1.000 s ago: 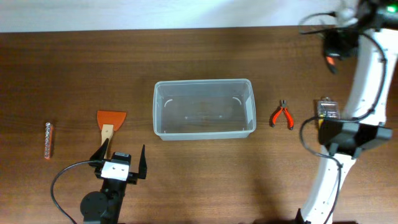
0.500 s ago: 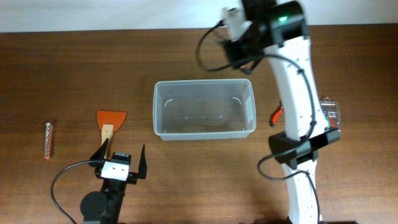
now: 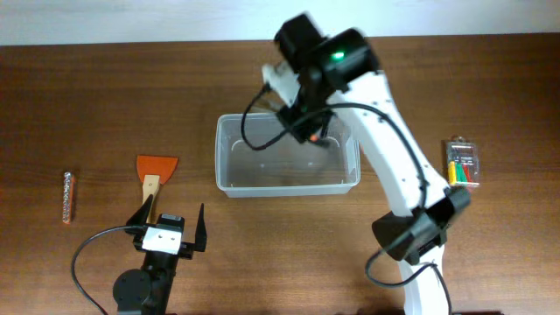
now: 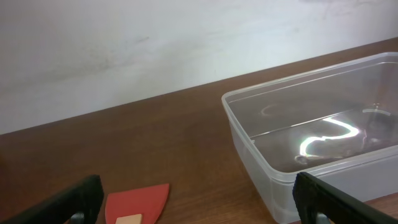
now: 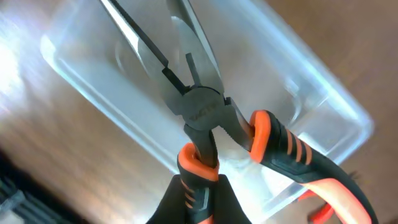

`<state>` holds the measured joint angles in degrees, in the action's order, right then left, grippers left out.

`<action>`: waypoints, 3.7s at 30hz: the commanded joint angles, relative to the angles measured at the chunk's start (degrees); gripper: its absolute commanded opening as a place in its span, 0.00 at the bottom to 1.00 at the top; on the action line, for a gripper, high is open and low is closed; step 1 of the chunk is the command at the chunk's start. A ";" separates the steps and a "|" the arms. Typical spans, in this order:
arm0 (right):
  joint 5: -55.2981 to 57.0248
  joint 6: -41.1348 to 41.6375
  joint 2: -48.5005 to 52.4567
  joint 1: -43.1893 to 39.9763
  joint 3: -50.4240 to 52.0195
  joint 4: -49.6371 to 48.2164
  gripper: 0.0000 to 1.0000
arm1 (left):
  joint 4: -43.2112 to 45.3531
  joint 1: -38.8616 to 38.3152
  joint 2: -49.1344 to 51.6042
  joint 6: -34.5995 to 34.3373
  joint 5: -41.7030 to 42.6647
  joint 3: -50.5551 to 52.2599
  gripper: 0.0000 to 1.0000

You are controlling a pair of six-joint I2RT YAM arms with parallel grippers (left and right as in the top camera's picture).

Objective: Pack container
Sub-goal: 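Lift the pliers and carry them left over the clear container, then lower the pliers into the container and open the right gripper, then move the right gripper back right to the clear screwdriver case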

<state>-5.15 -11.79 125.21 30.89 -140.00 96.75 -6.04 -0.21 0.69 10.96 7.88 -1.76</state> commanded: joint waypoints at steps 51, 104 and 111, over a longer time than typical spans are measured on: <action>-6.58 -14.97 6.38 -4.28 25.86 -24.59 0.04 | -0.02 -0.17 -0.33 0.70 -0.22 0.28 0.99; -0.63 -15.41 4.20 -4.35 4.70 -8.50 0.47 | -0.02 -0.17 -0.33 0.70 -0.24 0.28 0.99; 11.02 -14.27 -2.36 -5.38 0.55 -4.11 0.99 | -0.02 -0.17 -0.33 0.70 -0.22 0.28 0.99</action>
<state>-1.78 -26.96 128.20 26.41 -137.86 91.26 -6.04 -0.21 0.69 10.98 7.88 -1.76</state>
